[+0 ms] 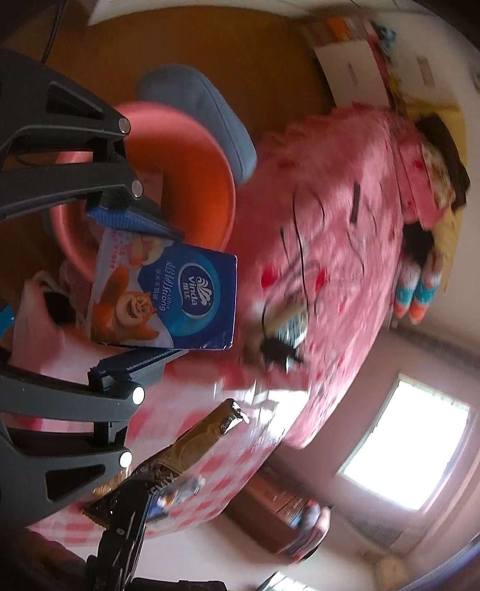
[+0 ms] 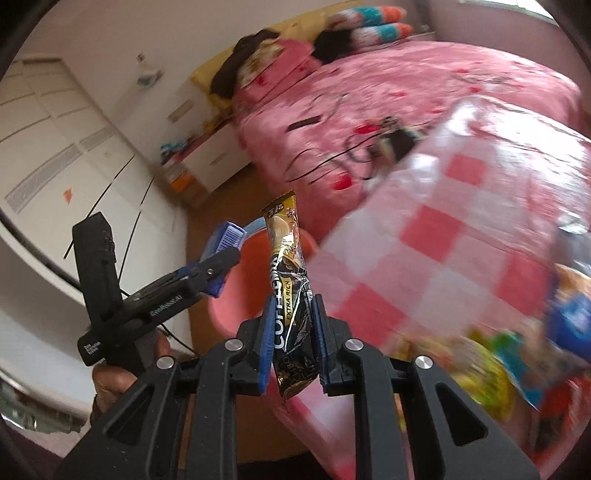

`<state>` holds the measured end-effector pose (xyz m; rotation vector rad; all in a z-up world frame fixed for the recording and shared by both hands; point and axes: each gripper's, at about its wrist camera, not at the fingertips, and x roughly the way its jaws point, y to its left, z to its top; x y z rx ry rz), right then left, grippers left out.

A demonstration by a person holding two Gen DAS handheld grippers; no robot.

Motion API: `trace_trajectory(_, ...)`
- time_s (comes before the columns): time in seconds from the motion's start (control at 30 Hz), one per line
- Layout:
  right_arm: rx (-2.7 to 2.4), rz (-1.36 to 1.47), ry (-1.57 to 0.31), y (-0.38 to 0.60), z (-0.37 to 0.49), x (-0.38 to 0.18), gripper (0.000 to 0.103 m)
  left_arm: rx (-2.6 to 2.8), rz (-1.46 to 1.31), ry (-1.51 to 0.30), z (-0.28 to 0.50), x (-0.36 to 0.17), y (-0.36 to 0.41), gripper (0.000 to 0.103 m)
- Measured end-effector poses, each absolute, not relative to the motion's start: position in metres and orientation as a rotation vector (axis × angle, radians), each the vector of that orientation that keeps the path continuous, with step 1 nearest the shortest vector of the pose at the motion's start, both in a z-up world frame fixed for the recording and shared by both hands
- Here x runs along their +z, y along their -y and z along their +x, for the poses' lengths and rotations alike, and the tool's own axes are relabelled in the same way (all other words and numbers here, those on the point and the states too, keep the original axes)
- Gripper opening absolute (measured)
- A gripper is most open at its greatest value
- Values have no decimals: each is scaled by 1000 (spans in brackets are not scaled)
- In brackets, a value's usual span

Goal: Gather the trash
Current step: 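Carry the Vinda pack and coffee stick to the orange bucket and open both grippers, then return both tools to the table above the remaining trash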

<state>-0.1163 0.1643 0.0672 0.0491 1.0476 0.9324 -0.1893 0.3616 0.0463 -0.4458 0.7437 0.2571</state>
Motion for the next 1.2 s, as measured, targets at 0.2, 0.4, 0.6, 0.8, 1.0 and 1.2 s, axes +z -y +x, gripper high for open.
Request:
trace_trajectory(0.2, 1015, 15, -1072, -231, -107, 51, 24, 363, -516, -776, -199, 18, -409, 56)
trace_trajectory(0.4, 1007, 77, -1102, -250, -95, 32, 59, 454, -555, -799, -206, -4, -434, 78)
trace_trajectory(0.6, 921, 60, -981, -221, -102, 49, 79, 484, -507, -795, -205, -7, -437, 82)
trace_trajectory(0.8, 837, -2, -838, -196, -120, 70, 90, 434, -509, -801, -200, -8, -428, 83)
trace_trajectory(1.0, 799, -10, -824, -174, -128, 66, 90, 373, -480, -789, -194, 2, -406, 83)
trace_trajectory(1.2, 773, 27, -814, -145, -132, 60, 90, 320, -434, -781, -191, 18, -380, 83)
